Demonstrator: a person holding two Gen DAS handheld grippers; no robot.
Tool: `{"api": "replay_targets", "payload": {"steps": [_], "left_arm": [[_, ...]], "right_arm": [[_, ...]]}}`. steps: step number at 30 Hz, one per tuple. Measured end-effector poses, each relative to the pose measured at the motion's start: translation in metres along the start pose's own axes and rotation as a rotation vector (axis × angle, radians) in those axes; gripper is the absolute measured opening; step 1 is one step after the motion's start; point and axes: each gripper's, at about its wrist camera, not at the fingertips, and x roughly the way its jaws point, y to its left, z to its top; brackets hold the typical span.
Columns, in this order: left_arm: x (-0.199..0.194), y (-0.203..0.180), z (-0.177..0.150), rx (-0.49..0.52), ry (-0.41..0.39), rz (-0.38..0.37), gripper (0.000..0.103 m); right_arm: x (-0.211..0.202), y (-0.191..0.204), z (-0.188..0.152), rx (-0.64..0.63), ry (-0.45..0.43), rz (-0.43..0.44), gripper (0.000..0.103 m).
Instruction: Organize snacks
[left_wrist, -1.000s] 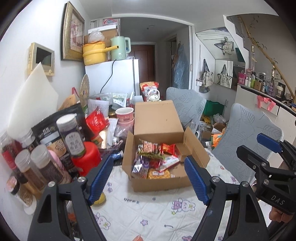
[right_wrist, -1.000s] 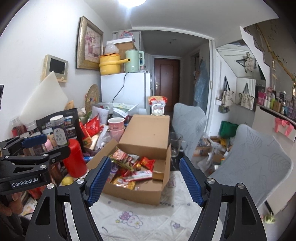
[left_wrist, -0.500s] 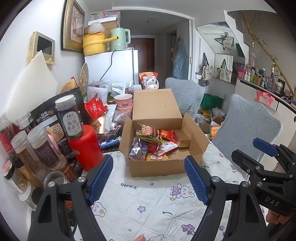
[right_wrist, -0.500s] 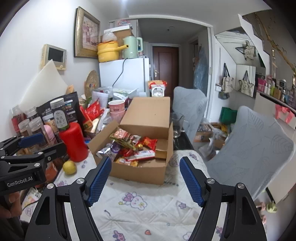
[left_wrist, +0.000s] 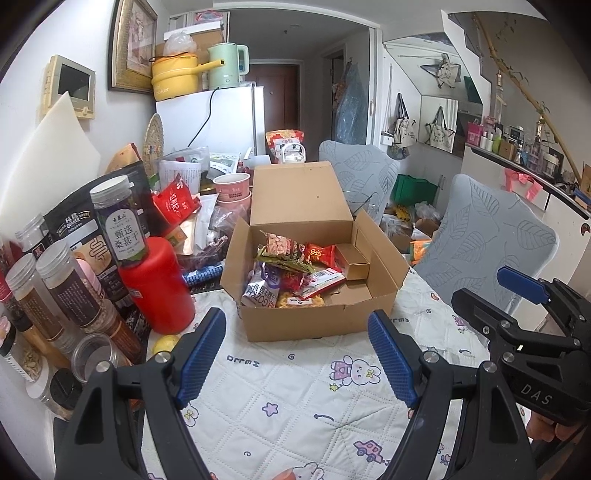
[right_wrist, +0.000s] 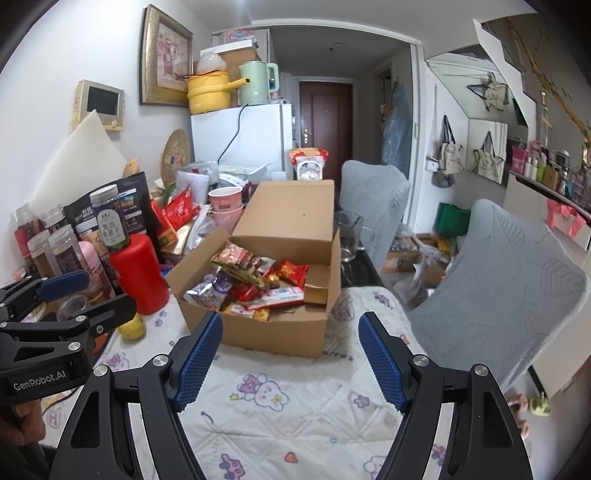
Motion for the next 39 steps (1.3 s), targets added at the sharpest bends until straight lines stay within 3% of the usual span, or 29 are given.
{"api": "replay_targets", "payload": {"steps": [39], "left_arm": [[0.021, -0.004, 0.005, 0.012, 0.05, -0.032, 0.079]], "right_arm": [[0.015, -0.015, -0.002, 0.014, 0.025, -0.022, 0.077]]}}
